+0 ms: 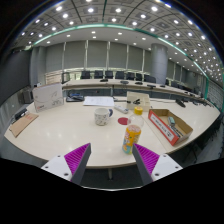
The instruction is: Pour water
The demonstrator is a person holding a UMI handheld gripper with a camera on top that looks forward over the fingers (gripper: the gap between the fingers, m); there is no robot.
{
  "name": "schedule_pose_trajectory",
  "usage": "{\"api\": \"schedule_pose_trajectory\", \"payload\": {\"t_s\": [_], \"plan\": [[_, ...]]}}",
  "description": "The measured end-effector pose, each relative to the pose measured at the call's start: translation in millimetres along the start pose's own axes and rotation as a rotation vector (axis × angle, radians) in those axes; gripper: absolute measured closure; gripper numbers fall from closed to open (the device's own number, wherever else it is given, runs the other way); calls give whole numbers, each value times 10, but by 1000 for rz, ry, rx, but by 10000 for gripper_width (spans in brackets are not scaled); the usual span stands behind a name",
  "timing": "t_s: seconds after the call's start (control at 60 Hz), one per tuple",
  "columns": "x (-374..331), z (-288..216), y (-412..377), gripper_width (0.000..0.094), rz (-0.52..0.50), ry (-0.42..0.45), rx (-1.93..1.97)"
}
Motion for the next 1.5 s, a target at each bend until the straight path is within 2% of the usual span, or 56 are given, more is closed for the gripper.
{"api": "schedule_pose_trajectory", "payload": {"t_s": [0.15,0.4,0.467,0.55,0.733,0.867,1.017,1.267,1.5], "plan": [[564,147,502,75,1,11,32],[1606,200,809,85,-55,69,-7],[1848,183,839,180,-73,83,-16],[1943,181,829,398,-65,108,-22],[2039,116,826,513,-62,130,-38],[2059,-53,846,520,-64,129,-98],[2191,-528,963,523,35,171,-264],[2839,-1371,906,523,302,212,-860],[3445,-1641,660,524,503,240,-1603]]}}
Point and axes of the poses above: the point between the fingertips, and its own axes, seen from behind it with the camera up: y to the right, z down, x forward, the way the camera looks, the point moved 10 cm from there along -x, backward, against the way the camera looks, and after that the axes turned 2 degrees about x, right-handed, at the moved point
